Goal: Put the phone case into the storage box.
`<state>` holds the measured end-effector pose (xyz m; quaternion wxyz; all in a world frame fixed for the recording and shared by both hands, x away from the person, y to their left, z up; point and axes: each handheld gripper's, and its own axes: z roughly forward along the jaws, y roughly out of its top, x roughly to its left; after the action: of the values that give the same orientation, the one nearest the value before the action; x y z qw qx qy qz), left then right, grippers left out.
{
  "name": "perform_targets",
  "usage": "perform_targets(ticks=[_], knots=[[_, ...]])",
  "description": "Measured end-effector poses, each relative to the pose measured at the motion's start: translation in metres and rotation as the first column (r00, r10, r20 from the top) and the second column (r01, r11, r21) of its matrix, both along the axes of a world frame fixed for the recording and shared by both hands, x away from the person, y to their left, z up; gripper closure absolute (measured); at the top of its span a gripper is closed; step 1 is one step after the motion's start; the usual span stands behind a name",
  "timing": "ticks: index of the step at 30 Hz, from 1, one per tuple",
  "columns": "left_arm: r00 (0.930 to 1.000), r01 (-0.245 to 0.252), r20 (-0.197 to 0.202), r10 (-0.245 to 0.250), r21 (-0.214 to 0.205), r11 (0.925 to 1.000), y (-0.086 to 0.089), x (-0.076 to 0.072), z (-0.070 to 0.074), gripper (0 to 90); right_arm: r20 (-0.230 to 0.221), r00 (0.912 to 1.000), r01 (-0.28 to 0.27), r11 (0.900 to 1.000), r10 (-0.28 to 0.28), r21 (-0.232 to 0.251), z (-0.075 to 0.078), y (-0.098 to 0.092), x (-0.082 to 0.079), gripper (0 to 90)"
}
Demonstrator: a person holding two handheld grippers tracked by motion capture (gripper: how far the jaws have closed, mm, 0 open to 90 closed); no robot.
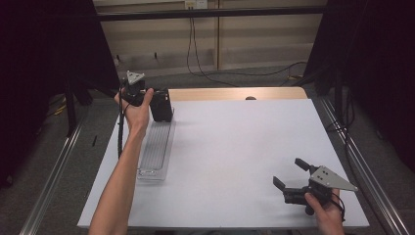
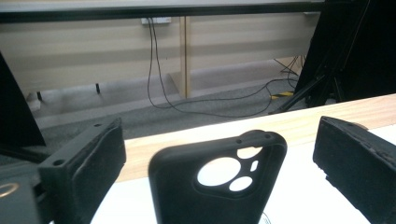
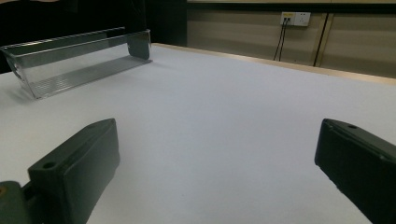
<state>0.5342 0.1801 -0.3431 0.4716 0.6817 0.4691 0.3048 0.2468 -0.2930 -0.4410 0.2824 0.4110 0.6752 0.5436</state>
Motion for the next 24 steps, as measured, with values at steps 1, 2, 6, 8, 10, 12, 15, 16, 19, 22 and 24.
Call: perform_targets(ticks=[1, 2, 6, 8, 10, 12, 15, 16, 19, 22, 24], knots=[[1.0, -0.004, 0.006, 0.004, 0.003, 1.0, 0.0, 0.0, 0.0, 2.8, -0.001, 1.0, 0.0, 1.0, 0.0, -0.003, 0.0, 0.0, 0.0, 0.0], [0.9999, 0.006, 0.011, -0.006, 0.001, 1.0, 0.001, -0.001, 0.0, 2.8, 0.0, 1.0, -0.001, 1.0, 0.001, -0.002, 0.0, 0.0, 0.0, 0.0], [0.9991, 0.014, 0.04, -0.014, -0.005, 0.9999, 0.002, -0.003, 0.003, 2.5, 0.001, 1.0, 0.001, 1.0, -0.001, -0.003, 0.0, 0.001, 0.0, 0.0], [0.9983, 0.019, 0.056, -0.018, -0.018, 0.9997, 0.004, -0.004, 0.006, 2.5, 0.004, 1.0, 0.003, 1.0, -0.003, -0.002, 0.0, 0.0, 0.0, 0.0], [0.9973, 0.025, 0.07, -0.022, -0.048, 0.9985, 0.006, -0.005, 0.008, 2.3, 0.004, 1.0, 0.004, 1.0, -0.004, -0.002, 0.0, 0.0, 0.0, 0.0], [0.9965, 0.027, 0.081, -0.022, -0.056, 0.9981, 0.009, -0.007, 0.01, 2.1, 0.006, 1.0, 0.003, 1.0, -0.003, -0.004, 0.0, 0.0, 0.0, 0.0], [0.9953, 0.046, 0.088, -0.04, -0.063, 0.997, 0.012, -0.01, 0.012, 2.1, 0.003, 1.0, 0.002, 1.0, -0.002, -0.002, 0.0, 0.001, 0.0, 0.0], [0.9945, 0.057, 0.092, -0.051, -0.06, 0.9966, 0.012, -0.011, 0.012, 2.1, 0.002, 1.0, 0.0, 1.0, 0.0, -0.003, 0.0, 0.001, 0.0, 0.0], [0.9925, 0.078, 0.099, -0.072, -0.057, 0.9953, 0.015, -0.015, 0.01, 2.1, 0.003, 1.0, -0.001, 1.0, 0.001, -0.005, 0.0, 0.001, 0.001, 0.0], [0.99, 0.094, 0.111, -0.087, -0.063, 0.9935, 0.015, -0.021, 0.007, 2.3, 0.003, 1.0, 0.003, 1.0, -0.003, -0.004, 0.0, 0.001, 0.0, 0.0], [0.9889, 0.109, 0.108, -0.102, -0.065, 0.9919, 0.014, -0.025, 0.004, 2.6, 0.006, 1.0, 0.003, 1.0, -0.003, -0.004, 0.0, 0.001, 0.0, 0.0]])
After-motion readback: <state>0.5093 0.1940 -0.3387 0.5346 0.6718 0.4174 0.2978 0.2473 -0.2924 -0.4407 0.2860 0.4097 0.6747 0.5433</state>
